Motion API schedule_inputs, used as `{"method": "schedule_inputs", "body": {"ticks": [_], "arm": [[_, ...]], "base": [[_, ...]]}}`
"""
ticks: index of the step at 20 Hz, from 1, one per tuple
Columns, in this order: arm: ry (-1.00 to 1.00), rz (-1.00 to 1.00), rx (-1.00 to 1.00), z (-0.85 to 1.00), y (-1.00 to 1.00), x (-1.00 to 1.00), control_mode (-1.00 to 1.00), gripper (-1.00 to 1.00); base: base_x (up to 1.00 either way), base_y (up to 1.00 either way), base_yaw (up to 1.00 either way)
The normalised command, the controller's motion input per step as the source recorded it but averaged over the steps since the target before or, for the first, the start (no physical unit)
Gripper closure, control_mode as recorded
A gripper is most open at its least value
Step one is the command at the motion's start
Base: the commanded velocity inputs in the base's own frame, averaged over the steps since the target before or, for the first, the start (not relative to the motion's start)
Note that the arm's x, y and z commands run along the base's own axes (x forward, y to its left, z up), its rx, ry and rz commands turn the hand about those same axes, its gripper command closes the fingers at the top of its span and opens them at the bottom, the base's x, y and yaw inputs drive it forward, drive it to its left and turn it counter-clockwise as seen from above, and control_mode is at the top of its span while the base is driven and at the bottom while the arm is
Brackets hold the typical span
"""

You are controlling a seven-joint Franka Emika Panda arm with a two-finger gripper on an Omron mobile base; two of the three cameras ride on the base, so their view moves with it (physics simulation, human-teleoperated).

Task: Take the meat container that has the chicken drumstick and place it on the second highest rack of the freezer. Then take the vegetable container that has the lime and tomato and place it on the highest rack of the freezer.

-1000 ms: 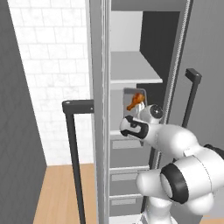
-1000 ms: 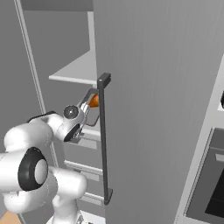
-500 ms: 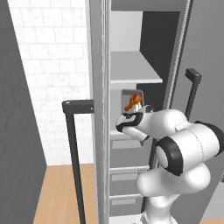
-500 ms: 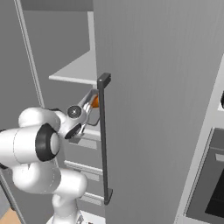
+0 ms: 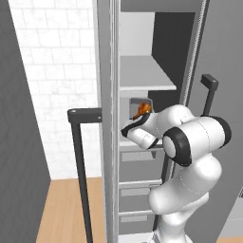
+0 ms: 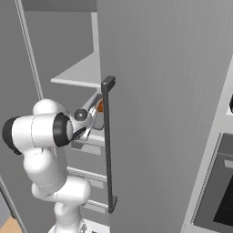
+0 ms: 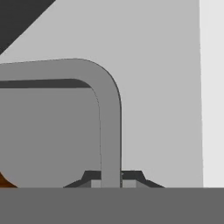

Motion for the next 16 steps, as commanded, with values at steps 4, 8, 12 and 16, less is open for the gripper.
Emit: {"method": "schedule_inputs", "body": {"ticks": [4,8,12,16], "arm": [[0.07,0.0,0.0,-0.31,0.0,0.45,-1.0,1.0],[0.04,0.0,0.0,-0.32,0.0,0.38,-1.0,1.0],[0.0,0.0,0.0,-0.15,0.0,0.37,-1.0,1.0],[0.06,0.0,0.0,-0.08,0.0,0.21,-1.0,1.0]], "base": [[0.0,0.0,0.0],[0.0,0.0,0.0],[0.0,0.0,0.0],[0.0,0.0,0.0]]}}
